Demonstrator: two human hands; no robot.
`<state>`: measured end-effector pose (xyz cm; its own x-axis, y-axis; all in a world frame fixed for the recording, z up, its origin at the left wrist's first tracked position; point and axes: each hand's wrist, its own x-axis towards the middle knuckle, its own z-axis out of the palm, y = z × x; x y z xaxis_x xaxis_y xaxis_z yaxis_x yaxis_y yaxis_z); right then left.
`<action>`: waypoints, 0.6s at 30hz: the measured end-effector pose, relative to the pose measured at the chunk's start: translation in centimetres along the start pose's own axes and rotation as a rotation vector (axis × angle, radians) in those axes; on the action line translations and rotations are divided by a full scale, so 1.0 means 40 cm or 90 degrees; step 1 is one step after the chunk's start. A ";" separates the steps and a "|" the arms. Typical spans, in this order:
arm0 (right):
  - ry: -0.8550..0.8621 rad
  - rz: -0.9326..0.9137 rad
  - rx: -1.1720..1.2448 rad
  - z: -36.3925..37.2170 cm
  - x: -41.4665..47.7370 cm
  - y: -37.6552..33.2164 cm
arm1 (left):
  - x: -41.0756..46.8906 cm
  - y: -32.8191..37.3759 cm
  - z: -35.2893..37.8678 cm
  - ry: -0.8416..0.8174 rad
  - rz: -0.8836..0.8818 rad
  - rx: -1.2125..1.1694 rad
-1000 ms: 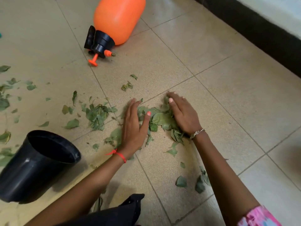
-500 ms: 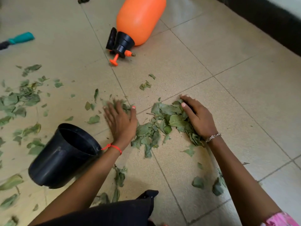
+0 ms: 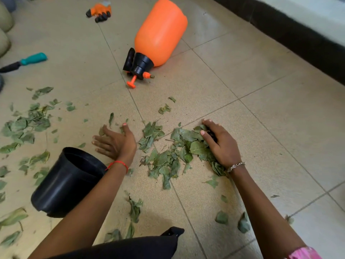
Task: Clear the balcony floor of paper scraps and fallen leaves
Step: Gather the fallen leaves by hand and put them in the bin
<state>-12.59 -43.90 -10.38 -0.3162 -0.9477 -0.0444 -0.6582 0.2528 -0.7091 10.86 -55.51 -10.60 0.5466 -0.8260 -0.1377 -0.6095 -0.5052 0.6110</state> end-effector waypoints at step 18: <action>0.001 -0.010 -0.018 0.005 0.002 0.007 | 0.072 0.070 0.070 -0.169 0.363 -0.002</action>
<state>-12.67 -43.94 -10.71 -0.3065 -0.9513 -0.0328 -0.6824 0.2437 -0.6891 9.13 -60.00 -11.46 -0.0259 -0.9994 0.0225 -0.7610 0.0343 0.6478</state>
